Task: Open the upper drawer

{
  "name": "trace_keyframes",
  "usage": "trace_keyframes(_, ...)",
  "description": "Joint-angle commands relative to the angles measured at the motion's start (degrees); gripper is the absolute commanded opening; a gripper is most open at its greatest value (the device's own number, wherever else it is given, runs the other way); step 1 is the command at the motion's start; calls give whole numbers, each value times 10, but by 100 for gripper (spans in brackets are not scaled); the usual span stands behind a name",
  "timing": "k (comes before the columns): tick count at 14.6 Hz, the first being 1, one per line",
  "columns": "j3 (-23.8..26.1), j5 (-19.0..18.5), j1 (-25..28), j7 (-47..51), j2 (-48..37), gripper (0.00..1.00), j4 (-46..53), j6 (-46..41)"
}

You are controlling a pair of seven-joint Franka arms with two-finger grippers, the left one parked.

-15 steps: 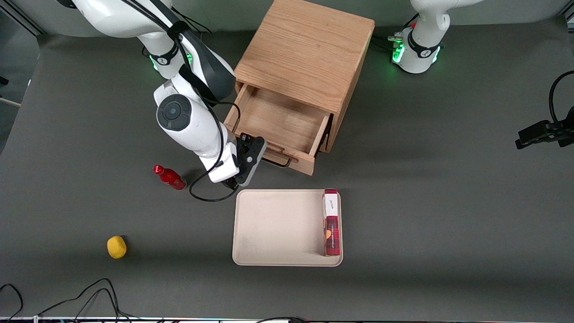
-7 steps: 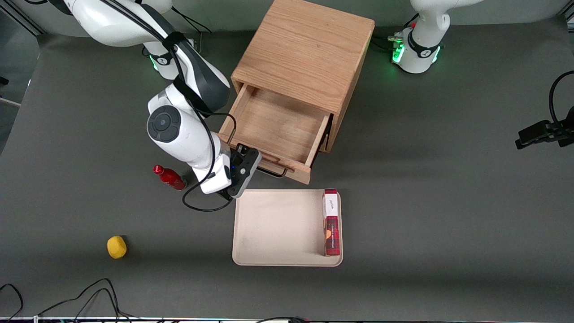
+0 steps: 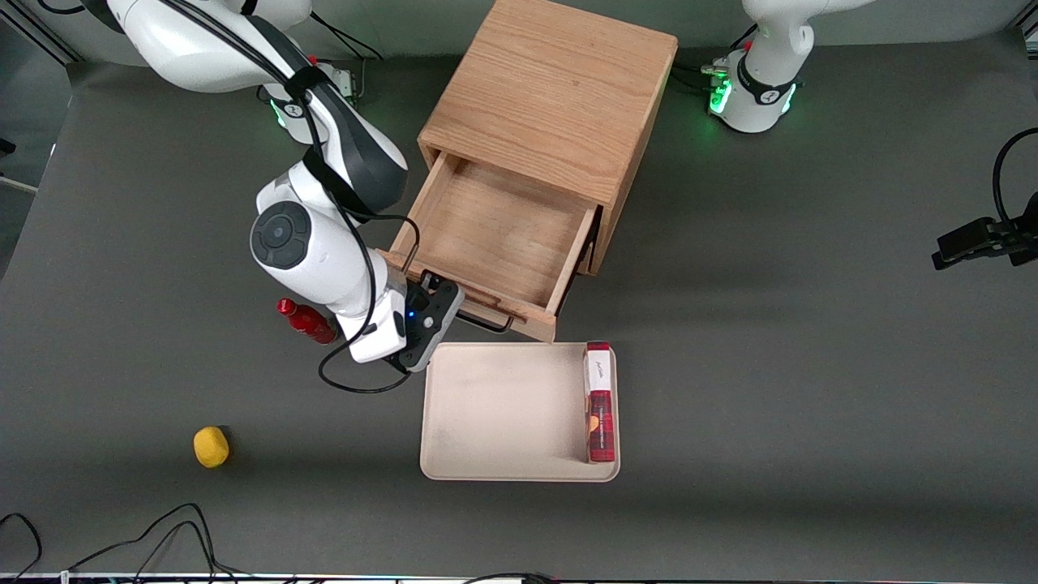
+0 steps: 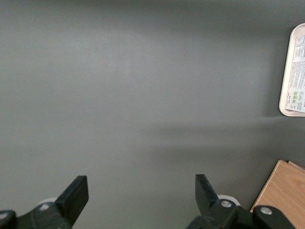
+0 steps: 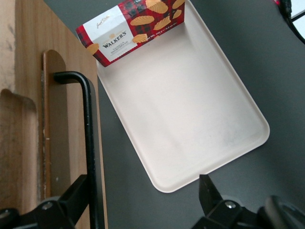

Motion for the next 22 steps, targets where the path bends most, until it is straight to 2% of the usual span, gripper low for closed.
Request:
trace_keyframes(1, 4, -3, -10, -16, 16, 100, 20, 16)
trace_keyframes(10, 4, -4, -14, -17, 8, 100, 19, 30)
trace_keyframes(14, 4, -3, -17, -6, -30, 100, 19, 31)
trace_keyframes(19, -7, -1, -62, 24, -105, 100, 13, 25)
trace_keyframes(22, -13, 41, -97, 39, -156, 100, 4, -34)
